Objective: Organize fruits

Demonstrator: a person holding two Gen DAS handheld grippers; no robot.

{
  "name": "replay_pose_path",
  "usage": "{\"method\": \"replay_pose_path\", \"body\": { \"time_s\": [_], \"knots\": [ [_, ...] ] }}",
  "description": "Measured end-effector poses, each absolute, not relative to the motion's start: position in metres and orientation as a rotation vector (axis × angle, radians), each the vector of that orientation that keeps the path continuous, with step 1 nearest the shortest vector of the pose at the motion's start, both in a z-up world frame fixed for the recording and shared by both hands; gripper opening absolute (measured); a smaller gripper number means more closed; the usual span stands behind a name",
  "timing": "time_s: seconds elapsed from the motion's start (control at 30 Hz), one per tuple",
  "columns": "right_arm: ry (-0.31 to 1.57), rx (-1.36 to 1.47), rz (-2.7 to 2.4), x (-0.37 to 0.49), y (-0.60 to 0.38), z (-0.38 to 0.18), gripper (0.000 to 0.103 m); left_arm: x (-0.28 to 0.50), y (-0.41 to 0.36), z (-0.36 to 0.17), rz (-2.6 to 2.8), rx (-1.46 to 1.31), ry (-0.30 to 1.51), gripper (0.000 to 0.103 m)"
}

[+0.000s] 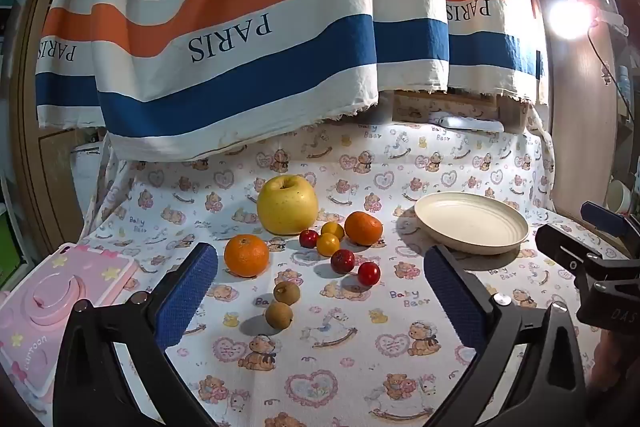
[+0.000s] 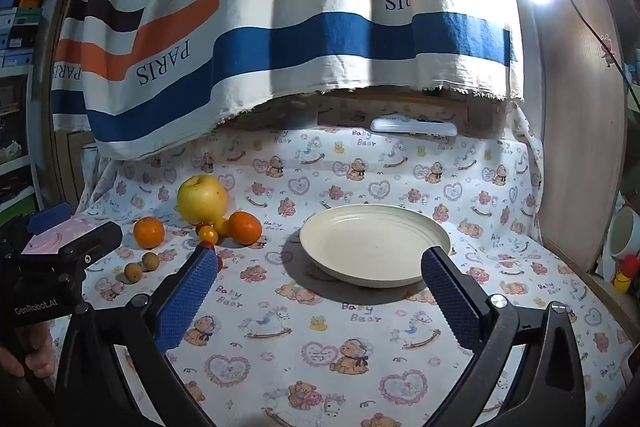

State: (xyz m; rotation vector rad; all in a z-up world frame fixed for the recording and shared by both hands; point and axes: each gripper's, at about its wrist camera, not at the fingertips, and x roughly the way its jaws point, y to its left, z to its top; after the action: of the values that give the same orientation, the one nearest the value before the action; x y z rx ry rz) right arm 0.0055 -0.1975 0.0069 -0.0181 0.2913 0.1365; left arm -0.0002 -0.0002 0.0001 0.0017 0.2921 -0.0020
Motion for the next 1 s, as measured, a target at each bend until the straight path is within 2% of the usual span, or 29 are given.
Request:
{"method": "replay_pose_path", "body": {
  "time_s": [0.07, 1.0],
  "knots": [
    [0.303, 0.055, 0.154, 0.006, -0.201, 0.007, 0.102, 0.000, 0.000, 0.000, -0.004, -0.011, 0.301, 0.103],
    [0.301, 0.031, 0.155, 0.006, -0.197, 0.008, 0.102, -0.001, 0.003, -0.001, 0.013, -0.003, 0.300, 0.103]
  ]
}}
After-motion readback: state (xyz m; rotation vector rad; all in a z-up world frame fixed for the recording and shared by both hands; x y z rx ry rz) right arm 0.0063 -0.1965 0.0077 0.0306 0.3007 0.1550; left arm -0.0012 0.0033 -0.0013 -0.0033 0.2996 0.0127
